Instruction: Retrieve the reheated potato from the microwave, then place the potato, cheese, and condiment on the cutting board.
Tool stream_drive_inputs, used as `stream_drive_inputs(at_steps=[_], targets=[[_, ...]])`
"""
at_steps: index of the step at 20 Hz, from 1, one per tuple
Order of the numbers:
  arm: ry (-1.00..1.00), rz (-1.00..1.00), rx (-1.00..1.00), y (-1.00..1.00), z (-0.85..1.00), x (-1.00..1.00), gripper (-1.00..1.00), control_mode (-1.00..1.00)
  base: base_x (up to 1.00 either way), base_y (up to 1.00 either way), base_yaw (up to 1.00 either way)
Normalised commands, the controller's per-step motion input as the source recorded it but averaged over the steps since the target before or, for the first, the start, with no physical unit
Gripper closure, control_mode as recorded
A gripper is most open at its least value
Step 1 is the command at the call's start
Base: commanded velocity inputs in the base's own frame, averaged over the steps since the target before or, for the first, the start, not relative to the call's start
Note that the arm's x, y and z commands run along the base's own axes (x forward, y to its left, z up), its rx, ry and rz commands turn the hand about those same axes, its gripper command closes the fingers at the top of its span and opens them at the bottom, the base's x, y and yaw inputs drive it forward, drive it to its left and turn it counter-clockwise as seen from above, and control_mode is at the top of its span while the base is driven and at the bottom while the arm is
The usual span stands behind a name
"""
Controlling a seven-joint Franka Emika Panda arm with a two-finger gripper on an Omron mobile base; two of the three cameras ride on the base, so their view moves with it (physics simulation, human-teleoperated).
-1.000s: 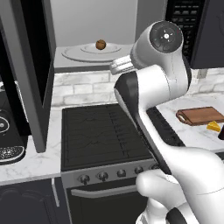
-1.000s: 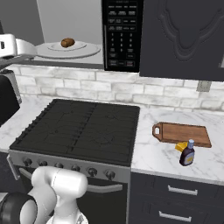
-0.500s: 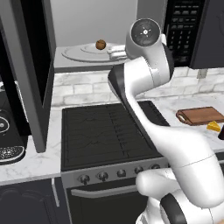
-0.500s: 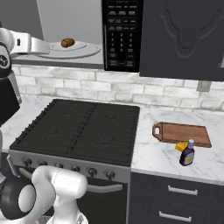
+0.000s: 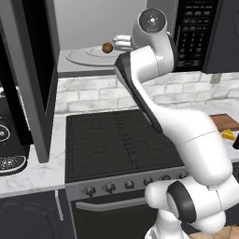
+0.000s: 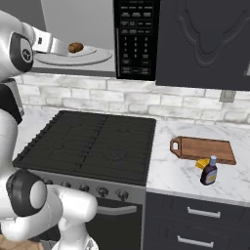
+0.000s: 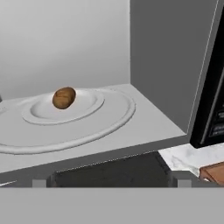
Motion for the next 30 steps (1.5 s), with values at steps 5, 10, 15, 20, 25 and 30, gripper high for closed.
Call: stream_drive_inputs(at_steps=[5,10,15,20,25,30], targets=[[0.05,0.00,0.13,0.00,0.00,0.61,-1.00,-1.00,0.00,0.00,0.00],[0.09,0.00,0.08,0.01,0.00,0.58,-1.00,-1.00,0.00,0.00,0.00],[0.11,0.00,0.01,0.00,0.00,0.38,-1.00,-1.00,0.00,0.00,0.00],[0.02,0.04,0.00,0.09,0.00,0.33,-1.00,-1.00,0.00,0.00,0.00],[0.02,0.11,0.00,0.22,-0.07,0.29,-1.00,-1.00,0.00,0.00,0.00],[0.01,0.14,0.00,0.10,-0.23,0.38,-1.00,-1.00,0.00,0.00,0.00]])
